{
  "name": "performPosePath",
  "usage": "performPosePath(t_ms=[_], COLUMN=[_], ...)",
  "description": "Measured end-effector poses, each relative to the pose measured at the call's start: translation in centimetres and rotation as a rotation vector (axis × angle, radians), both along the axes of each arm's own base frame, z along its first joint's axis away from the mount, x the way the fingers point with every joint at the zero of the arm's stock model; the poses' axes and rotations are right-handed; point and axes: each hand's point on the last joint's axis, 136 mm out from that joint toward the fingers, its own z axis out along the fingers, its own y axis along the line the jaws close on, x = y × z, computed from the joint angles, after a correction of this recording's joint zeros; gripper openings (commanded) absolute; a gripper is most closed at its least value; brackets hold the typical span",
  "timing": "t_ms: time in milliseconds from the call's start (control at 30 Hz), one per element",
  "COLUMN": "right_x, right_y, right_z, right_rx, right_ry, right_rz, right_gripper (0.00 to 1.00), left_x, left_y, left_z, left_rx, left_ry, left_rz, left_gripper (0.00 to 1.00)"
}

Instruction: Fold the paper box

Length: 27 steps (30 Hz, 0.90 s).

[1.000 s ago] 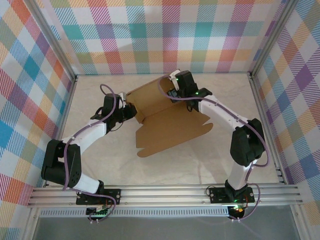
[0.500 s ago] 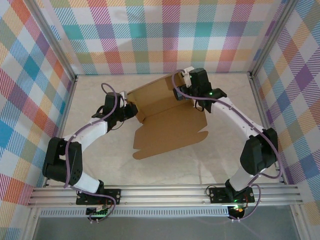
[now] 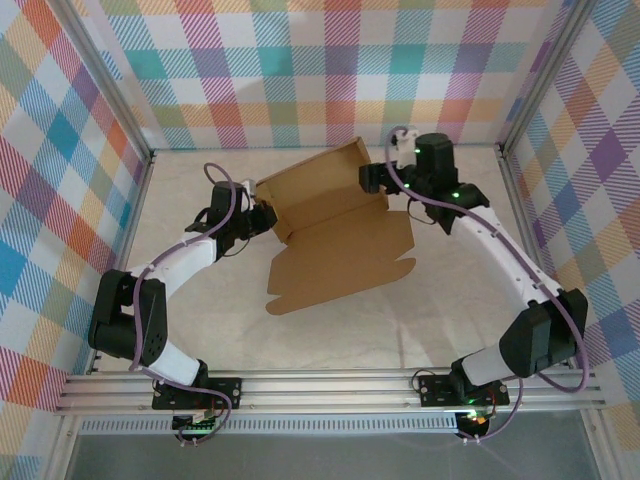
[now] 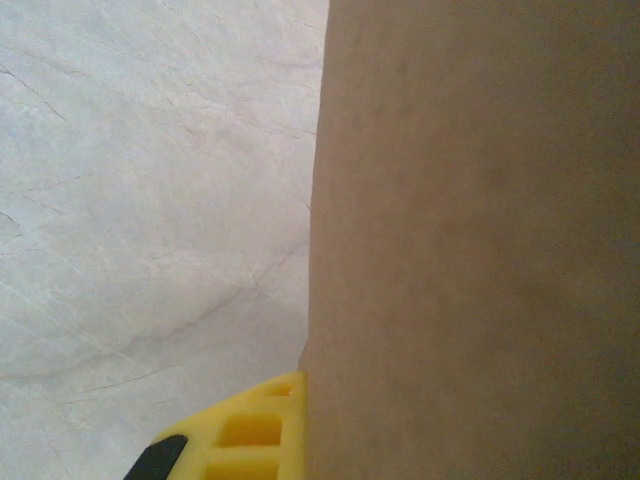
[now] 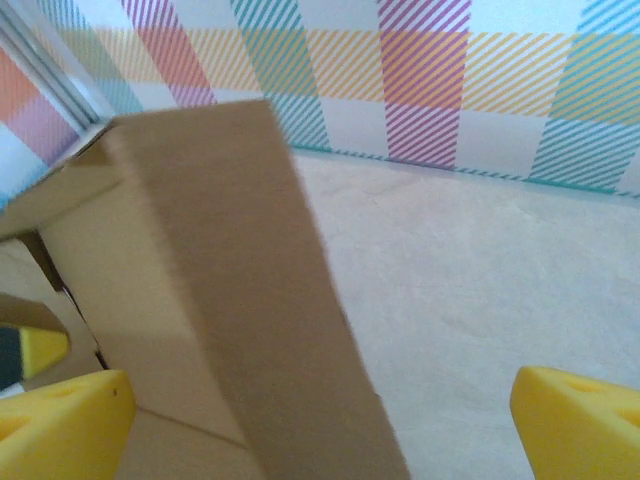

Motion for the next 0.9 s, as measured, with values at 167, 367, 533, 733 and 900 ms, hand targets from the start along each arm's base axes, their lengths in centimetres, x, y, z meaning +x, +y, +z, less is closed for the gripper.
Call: performPosePath(t_ms=[167,367,533,733,900], right_x=[1.1,1.4,1.2,1.3,1.4], right_y=[-4.4,-6.1,-5.6,-4.8,-4.0], right_z=[-0.1,-0.3,-1.8,-4.7,-6.0], right_rx=[0.159,0.236,0.236,0.212,0.207], right_ry=[0.068,0.118,0.174,0.256,0.298], right_rz=[-0.097,-0.144,-0.113,-0.063,-0.014], right_gripper=[0.93,0.93,0.93,0.93,0.94], left_x=[0.0,0.6,-0.5,-2.3,-3.8], left_y=[-0.3,0.1,1.5,2.3,3.5], left_z=[0.0,-0.5,-1.0,-3.4,-6.2], left_rx=[0.0,0.061,0.135,0.237,0.338], left_ry=[0.0,0.064,0.177,0.371,0.557], left_rz=[-0.018,-0.052,-0.101,-0.19,-0.244], left_gripper=[0.0,0.0,0.0,0.0,0.0])
